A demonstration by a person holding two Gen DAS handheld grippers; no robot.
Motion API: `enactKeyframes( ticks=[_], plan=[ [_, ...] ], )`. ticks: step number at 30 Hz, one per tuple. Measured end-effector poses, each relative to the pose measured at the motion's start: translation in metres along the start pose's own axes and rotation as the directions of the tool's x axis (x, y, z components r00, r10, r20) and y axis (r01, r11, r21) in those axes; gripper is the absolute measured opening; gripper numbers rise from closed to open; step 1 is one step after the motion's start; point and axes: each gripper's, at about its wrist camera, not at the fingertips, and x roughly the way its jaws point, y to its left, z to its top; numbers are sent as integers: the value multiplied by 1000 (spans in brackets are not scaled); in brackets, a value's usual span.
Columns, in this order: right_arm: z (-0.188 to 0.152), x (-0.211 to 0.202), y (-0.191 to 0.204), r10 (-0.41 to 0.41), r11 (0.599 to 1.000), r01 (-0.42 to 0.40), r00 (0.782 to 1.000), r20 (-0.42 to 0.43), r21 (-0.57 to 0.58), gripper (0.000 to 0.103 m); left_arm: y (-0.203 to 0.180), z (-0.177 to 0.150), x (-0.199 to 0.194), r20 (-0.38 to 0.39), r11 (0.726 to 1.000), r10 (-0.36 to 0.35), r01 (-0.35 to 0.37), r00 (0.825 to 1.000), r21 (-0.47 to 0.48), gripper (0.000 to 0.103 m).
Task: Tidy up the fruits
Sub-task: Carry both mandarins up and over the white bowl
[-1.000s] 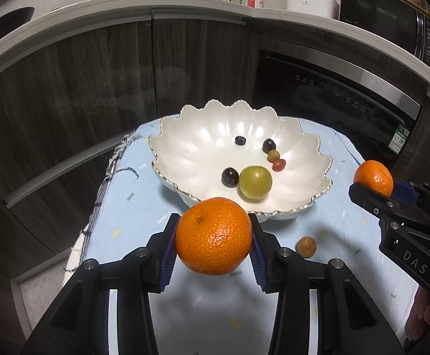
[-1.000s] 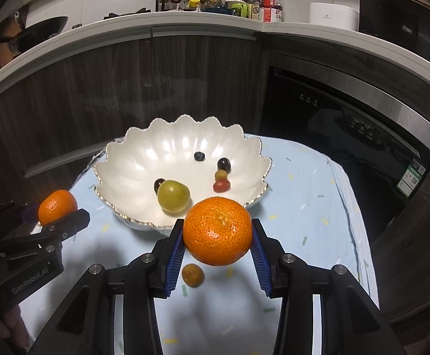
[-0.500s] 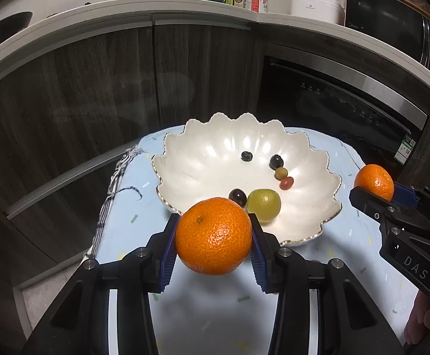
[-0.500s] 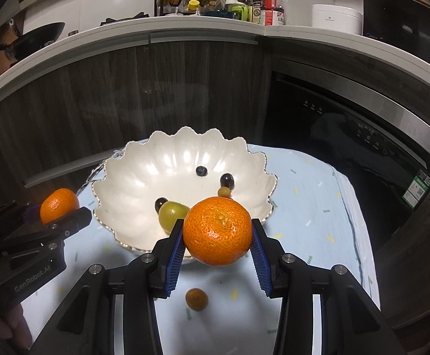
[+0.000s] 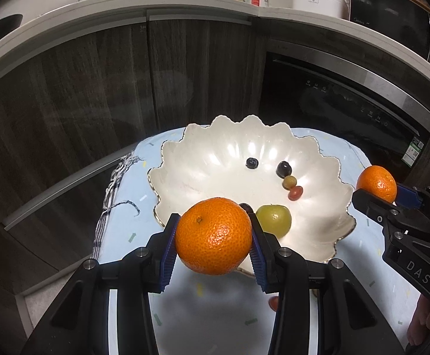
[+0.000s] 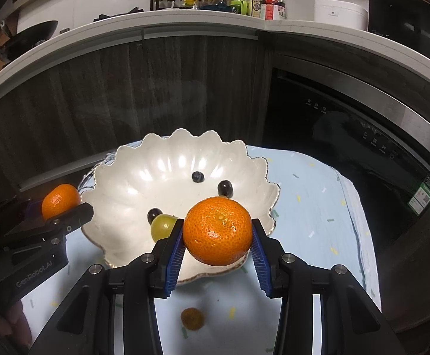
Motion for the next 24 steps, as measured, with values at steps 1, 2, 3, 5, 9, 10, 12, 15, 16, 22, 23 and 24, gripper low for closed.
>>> enactKeyframes(
  ticks=[1,2,3,5,9,10,12,15,16,22,23,24],
  plan=[
    [1,2,0,1,1000,-1,1000,-3,0,44,1,1,2,-3,1000,0,0,1000,0,43],
    [2,4,1,2,1000,-2,1000,-6,-1,44,1,1,4,-7,1000,0,0,1000,1,43],
    [2,5,1,2,1000,-2,1000,-9,-2,44,1,2,6,-11,1000,0,0,1000,2,43],
    [3,9,2,5,1000,-5,1000,-18,-2,44,2,3,11,-20,1000,-3,3,1000,2,43],
    [2,17,3,10,1000,-10,999,-41,-3,44,3,2,19,-39,1000,-5,5,999,2,43],
    [2,20,4,11,1000,-11,999,-51,-4,44,3,2,21,-44,1000,-5,5,999,1,43],
    [1,24,4,12,1000,-12,998,-64,-4,44,3,1,26,-58,1000,-5,5,998,1,43],
    [-1,31,3,12,1000,-12,996,-86,-2,44,4,0,31,-75,1000,-7,7,997,-2,43],
    [-1,34,3,13,1000,-13,995,-95,-1,44,4,0,33,-79,1000,-8,8,997,-3,43],
    [-4,43,3,22,1000,-22,991,-129,-1,44,5,-2,40,-100,1000,-9,8,995,-6,44],
    [-5,43,3,22,1000,-23,991,-133,-1,44,5,-1,40,-99,1000,-9,8,995,-5,44],
    [-6,44,3,24,1000,-24,990,-137,-1,44,4,-1,40,-101,1000,-8,7,995,-4,44]
  ],
)
